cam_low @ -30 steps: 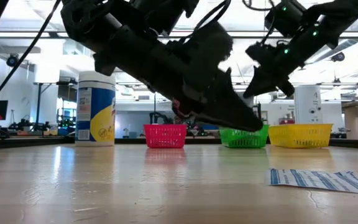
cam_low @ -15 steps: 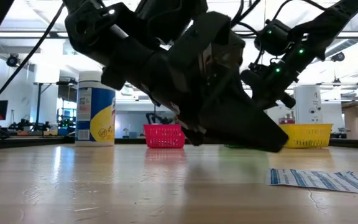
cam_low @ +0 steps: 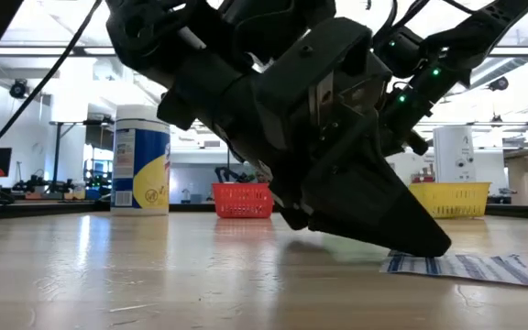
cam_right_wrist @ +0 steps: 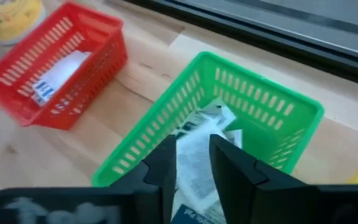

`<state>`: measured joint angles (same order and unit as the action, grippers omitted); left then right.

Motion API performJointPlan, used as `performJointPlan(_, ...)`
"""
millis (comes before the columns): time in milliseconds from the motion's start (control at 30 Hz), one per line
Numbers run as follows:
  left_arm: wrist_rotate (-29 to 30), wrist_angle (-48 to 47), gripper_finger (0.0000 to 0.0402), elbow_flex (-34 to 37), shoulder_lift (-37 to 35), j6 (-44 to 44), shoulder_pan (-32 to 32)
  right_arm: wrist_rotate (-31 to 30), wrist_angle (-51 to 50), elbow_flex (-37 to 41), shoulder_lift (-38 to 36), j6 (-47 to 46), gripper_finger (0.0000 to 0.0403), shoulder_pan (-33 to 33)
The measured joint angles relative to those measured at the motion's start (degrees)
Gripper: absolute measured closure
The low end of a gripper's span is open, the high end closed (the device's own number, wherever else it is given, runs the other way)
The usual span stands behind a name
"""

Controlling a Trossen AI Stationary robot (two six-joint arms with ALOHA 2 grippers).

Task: Pick & Place First Aid Supplies
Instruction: Put the alcohol pad in the green bin, then put the blue bandage in the red bin

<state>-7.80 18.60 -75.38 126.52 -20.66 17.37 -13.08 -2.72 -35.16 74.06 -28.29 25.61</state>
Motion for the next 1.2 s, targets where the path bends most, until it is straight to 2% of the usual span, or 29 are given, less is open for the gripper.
performJointPlan(133, 1.6, -2.4, 0.0307, -0.5, -0.1, 0.3, 0.0, 4.4, -0.2, -0.1, -1.5, 0.0, 0.0293, 0.0)
performJointPlan(333, 10.5, -5.0, 0.0307, -0.5, -0.4, 2.6, -0.1, 24.2, -3.2, -0.1, -6.0, -0.1, 0.0280, -0.6)
performJointPlan(400, 13.5, -5.4, 0.0307, -0.5, -0.4, 2.6, -0.2, 27.4, -5.4, 0.0, -7.4, -0.2, 0.0280, -2.1)
performJointPlan(600, 26.3, -7.1, 0.0307, -0.5, -0.4, 1.4, -0.9, 26.6, -10.4, 0.7, -10.7, -0.2, 0.0293, -8.8)
performJointPlan(667, 28.7, -7.8, 0.0307, -0.5, -0.4, 0.6, -1.1, 26.5, -10.6, 1.0, -11.1, -0.4, 0.0299, -11.1)
performJointPlan(900, 30.2, -10.8, 0.0307, -0.4, -1.0, -3.8, -2.8, 24.6, -10.5, 2.6, -11.7, -3.4, 0.0316, -20.3)
performJointPlan(1200, 33.0, -12.3, 0.0307, -0.1, -2.8, -5.0, -5.3, 13.0, -10.4, 5.4, -11.6, -10.5, 0.0330, -31.5)
